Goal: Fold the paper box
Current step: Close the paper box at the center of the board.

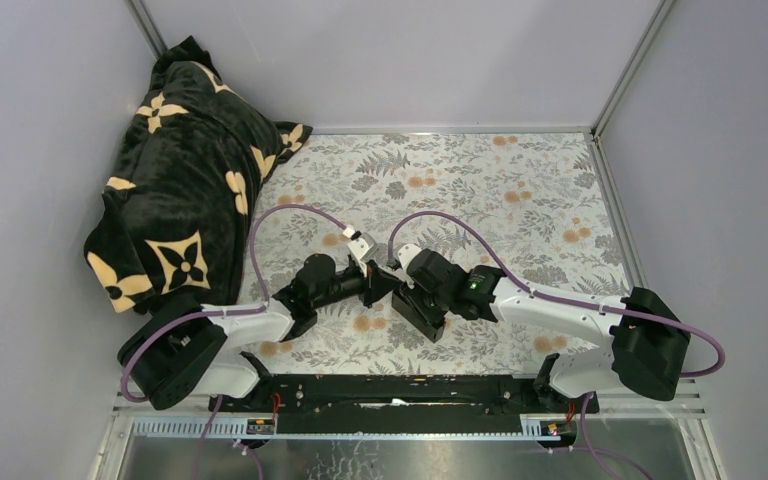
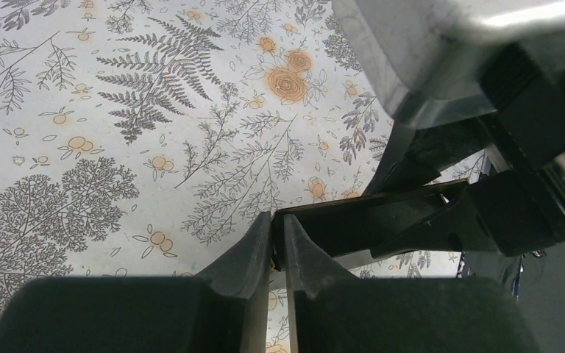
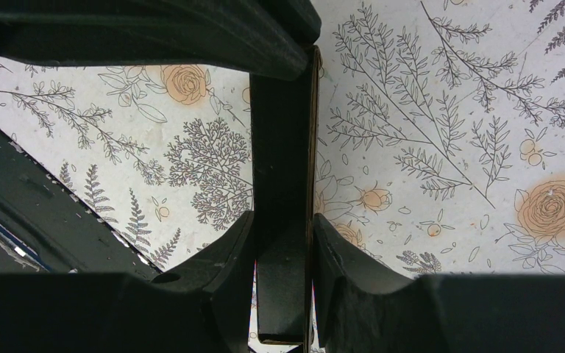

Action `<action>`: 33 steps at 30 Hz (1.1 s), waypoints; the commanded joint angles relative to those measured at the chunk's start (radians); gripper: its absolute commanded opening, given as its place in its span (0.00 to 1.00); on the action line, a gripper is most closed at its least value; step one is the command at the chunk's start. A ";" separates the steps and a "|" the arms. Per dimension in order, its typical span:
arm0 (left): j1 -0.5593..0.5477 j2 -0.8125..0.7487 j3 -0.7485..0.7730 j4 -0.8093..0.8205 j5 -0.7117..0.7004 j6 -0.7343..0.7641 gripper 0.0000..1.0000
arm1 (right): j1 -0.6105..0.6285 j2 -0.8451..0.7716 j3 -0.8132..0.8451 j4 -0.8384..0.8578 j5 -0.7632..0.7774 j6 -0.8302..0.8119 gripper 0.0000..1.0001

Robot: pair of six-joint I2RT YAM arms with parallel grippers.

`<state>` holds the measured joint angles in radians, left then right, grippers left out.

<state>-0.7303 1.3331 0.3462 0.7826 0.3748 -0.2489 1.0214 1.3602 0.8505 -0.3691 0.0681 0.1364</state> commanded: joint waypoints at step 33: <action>-0.114 -0.046 -0.018 -0.045 -0.246 0.012 0.07 | 0.023 -0.022 -0.012 -0.002 0.035 0.024 0.14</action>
<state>-0.8268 1.3045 0.3443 0.7368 0.1688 -0.2478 1.0260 1.3594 0.8463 -0.3687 0.0780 0.1471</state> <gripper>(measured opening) 0.077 0.369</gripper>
